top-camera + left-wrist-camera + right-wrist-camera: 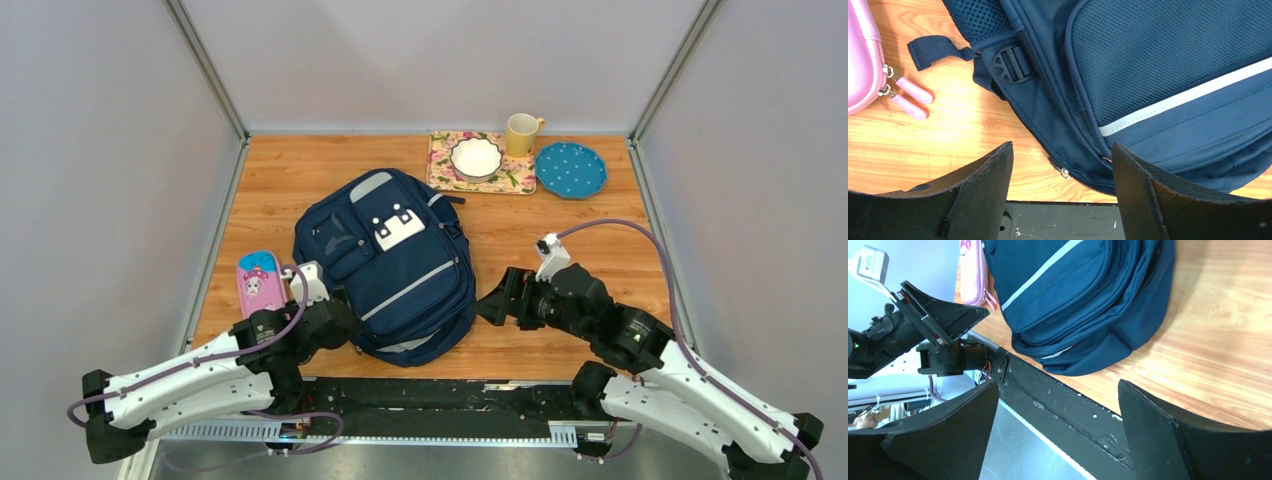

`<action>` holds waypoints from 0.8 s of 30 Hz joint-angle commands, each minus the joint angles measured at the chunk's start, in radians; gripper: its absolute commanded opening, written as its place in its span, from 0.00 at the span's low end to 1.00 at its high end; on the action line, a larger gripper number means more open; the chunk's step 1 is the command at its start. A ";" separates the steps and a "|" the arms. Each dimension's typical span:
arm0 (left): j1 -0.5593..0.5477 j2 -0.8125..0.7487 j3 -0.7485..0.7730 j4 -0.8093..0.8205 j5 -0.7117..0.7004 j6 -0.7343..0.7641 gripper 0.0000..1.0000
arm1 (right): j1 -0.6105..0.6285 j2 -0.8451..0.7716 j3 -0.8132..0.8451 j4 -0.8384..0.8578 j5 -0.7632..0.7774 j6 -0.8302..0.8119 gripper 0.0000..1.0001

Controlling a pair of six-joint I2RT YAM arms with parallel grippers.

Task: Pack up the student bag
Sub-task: Adjust the student bag at the center of the board.

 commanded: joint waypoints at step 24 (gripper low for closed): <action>0.008 -0.090 -0.281 0.257 -0.158 -0.072 0.83 | 0.018 0.045 -0.085 0.152 -0.122 0.136 0.93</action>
